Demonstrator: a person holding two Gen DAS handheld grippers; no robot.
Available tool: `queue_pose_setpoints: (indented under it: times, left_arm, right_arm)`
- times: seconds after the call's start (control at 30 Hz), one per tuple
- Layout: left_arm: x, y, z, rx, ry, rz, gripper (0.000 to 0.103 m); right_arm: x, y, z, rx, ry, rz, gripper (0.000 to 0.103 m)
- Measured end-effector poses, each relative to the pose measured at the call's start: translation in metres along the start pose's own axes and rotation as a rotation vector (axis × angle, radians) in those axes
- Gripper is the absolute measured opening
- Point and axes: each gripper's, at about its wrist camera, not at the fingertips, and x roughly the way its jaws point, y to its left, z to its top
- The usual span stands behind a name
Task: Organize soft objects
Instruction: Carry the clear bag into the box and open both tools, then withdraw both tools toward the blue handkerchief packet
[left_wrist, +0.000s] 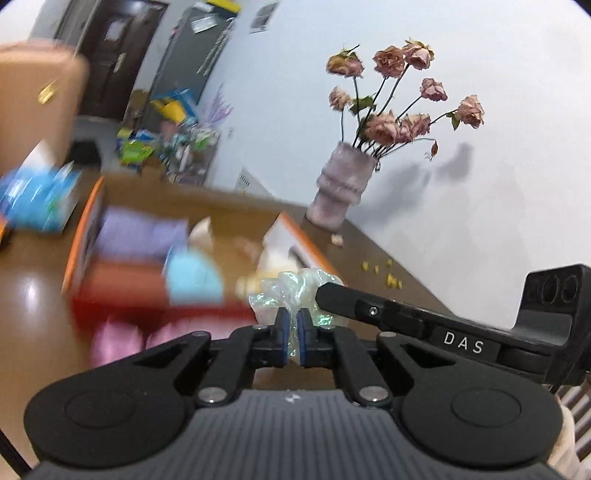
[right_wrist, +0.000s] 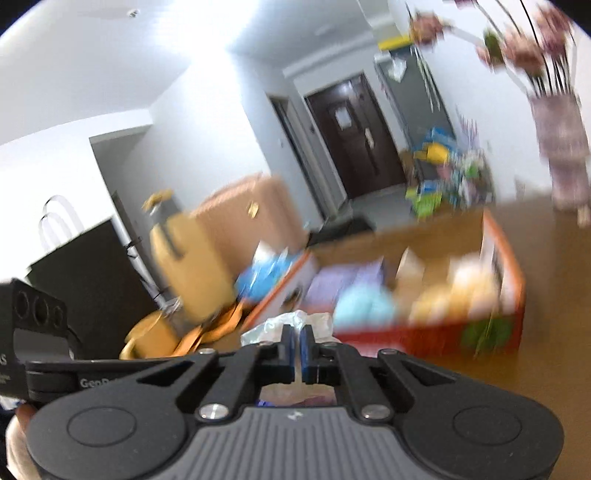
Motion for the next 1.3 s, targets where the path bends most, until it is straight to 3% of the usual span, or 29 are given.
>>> queue_pose_setpoints:
  times: [0.1, 0.2, 0.33, 0.47, 0.53, 0.63, 0.7, 0.8, 0.87, 1.07, 1.3]
  left_arm:
    - [0.060, 0.005, 0.052, 0.031, 0.044, 0.047, 0.005]
    - [0.127, 0.028, 0.084, 0.002, 0.146, 0.101, 0.005]
    - [0.191, 0.063, 0.097, -0.047, 0.254, 0.222, 0.006]
    - [0.208, 0.083, 0.093, -0.036, 0.286, 0.297, 0.009]
    - [0.203, 0.086, 0.094, -0.035, 0.280, 0.300, 0.013]
    - [0.187, 0.085, 0.099, -0.023, 0.252, 0.310, 0.032]
    - [0.170, 0.081, 0.102, 0.004, 0.222, 0.324, 0.035]
    - [0.136, 0.072, 0.111, 0.046, 0.179, 0.344, 0.039]
    - [0.109, 0.066, 0.116, 0.065, 0.143, 0.360, 0.049]
    - [0.023, 0.058, 0.117, 0.101, 0.029, 0.459, 0.075]
    - [-0.042, 0.028, 0.100, 0.150, -0.047, 0.487, 0.080]
  right_arm:
    - [0.051, -0.042, 0.047, 0.039, 0.047, -0.028, 0.003]
    - [0.111, -0.084, 0.071, 0.108, 0.135, -0.061, 0.003]
    - [0.191, -0.128, 0.071, 0.235, 0.294, -0.098, 0.004]
    - [0.225, -0.126, 0.058, 0.215, 0.367, -0.129, 0.010]
    - [0.226, -0.120, 0.061, 0.185, 0.363, -0.141, 0.016]
    - [0.216, -0.112, 0.066, 0.142, 0.347, -0.167, 0.031]
    - [0.204, -0.108, 0.073, 0.119, 0.331, -0.175, 0.031]
    - [0.164, -0.102, 0.092, 0.064, 0.287, -0.204, 0.033]
    - [0.134, -0.097, 0.103, 0.024, 0.245, -0.238, 0.035]
    - [0.042, -0.083, 0.122, -0.054, 0.122, -0.352, 0.056]
    - [-0.015, -0.043, 0.110, -0.109, 0.020, -0.377, 0.066]
